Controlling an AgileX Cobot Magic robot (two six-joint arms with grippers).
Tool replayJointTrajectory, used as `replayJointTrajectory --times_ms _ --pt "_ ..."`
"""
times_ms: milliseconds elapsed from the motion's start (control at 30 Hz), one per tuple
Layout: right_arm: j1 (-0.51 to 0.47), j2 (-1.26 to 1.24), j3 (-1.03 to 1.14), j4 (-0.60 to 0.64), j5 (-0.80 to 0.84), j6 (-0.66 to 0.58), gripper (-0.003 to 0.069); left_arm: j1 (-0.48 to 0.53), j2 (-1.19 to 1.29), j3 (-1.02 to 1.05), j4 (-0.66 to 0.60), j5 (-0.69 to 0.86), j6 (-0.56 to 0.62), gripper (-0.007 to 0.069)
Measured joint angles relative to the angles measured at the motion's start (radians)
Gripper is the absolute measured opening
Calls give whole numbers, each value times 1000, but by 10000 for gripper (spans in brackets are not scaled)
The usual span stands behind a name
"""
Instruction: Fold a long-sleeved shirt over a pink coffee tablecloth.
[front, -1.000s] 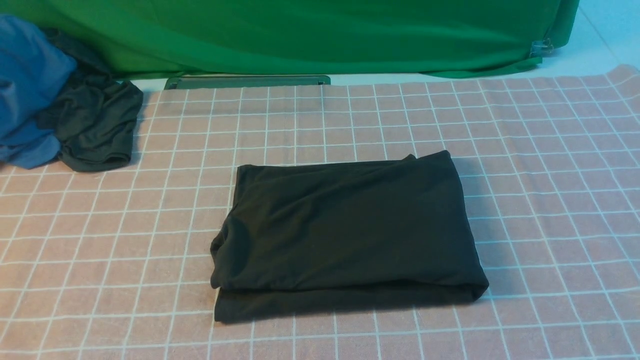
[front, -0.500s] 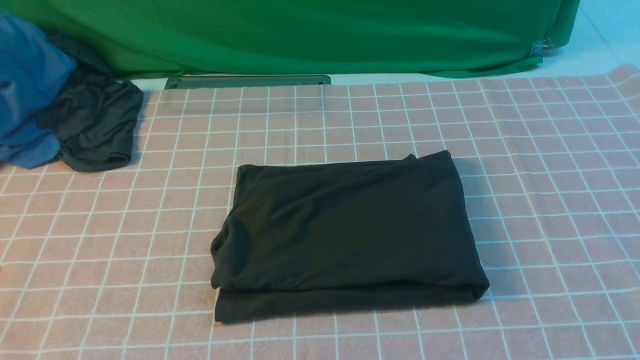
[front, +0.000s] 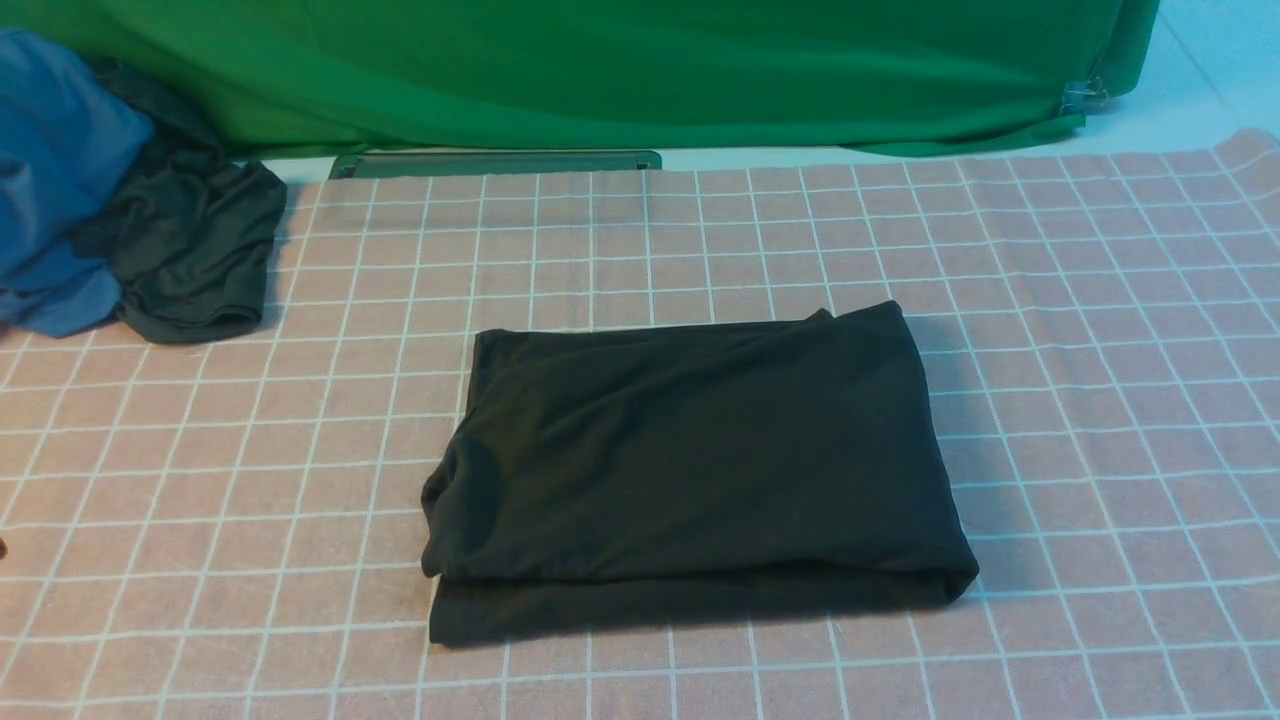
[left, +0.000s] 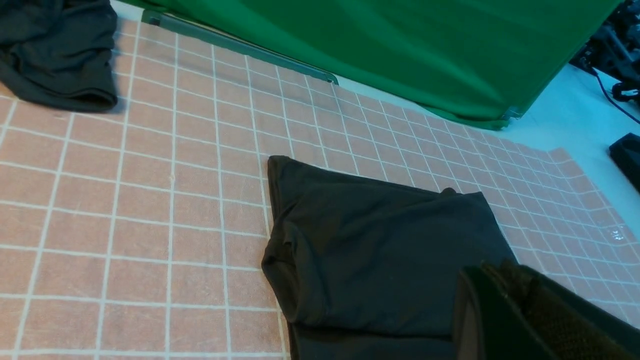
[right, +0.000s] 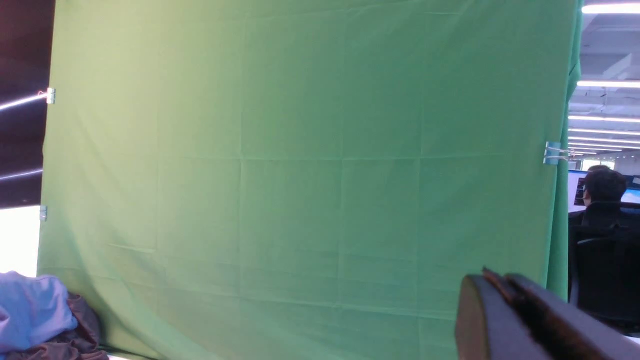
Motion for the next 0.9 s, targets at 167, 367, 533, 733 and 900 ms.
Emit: replayJointTrajectory --times_ms 167,367,533,733,900 --pt "0 0 0 0 0 0 87 0 0 4 6 -3 0 27" --pt "0 0 0 0 0 0 108 0 0 15 28 -46 34 27" --pt "0 0 0 0 0 0 125 41 -29 120 -6 -290 112 27" --pt "0 0 0 0 0 0 143 272 -140 405 -219 -574 379 27" --pt "0 0 0 0 0 0 144 406 -207 551 -232 -609 397 27"
